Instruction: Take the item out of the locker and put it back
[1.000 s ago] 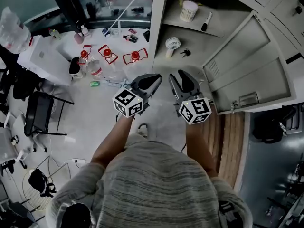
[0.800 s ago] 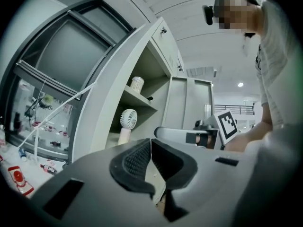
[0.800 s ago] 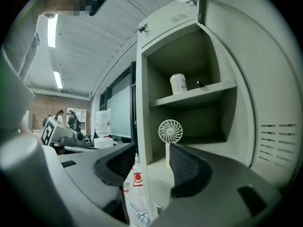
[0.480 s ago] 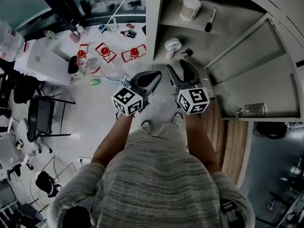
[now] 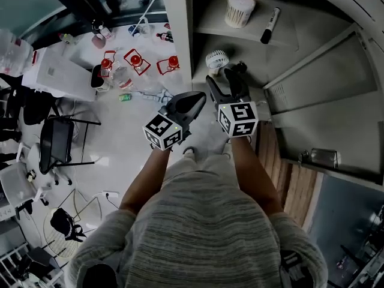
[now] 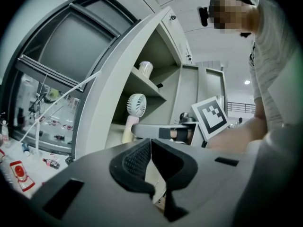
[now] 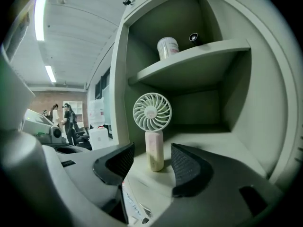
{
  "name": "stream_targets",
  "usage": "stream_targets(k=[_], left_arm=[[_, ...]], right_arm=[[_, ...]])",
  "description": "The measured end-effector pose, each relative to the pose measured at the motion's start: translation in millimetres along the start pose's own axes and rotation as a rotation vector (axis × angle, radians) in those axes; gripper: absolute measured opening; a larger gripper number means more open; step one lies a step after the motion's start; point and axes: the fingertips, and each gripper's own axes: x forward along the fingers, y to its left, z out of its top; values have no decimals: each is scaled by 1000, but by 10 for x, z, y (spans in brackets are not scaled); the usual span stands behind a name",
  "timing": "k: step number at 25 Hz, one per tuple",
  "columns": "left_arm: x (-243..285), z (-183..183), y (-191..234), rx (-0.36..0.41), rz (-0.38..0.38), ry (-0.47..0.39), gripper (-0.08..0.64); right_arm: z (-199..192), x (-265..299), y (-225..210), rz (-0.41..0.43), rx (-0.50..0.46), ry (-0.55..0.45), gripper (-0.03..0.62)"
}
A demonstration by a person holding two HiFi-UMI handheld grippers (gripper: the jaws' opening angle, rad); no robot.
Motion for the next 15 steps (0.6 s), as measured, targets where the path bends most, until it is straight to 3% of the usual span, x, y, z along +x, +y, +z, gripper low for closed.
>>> stream_targets(k=[15], left_arm=[[-49, -58, 111, -39, 23, -14, 9]], right_arm=[[85, 316, -56, -73, -35, 40, 221]])
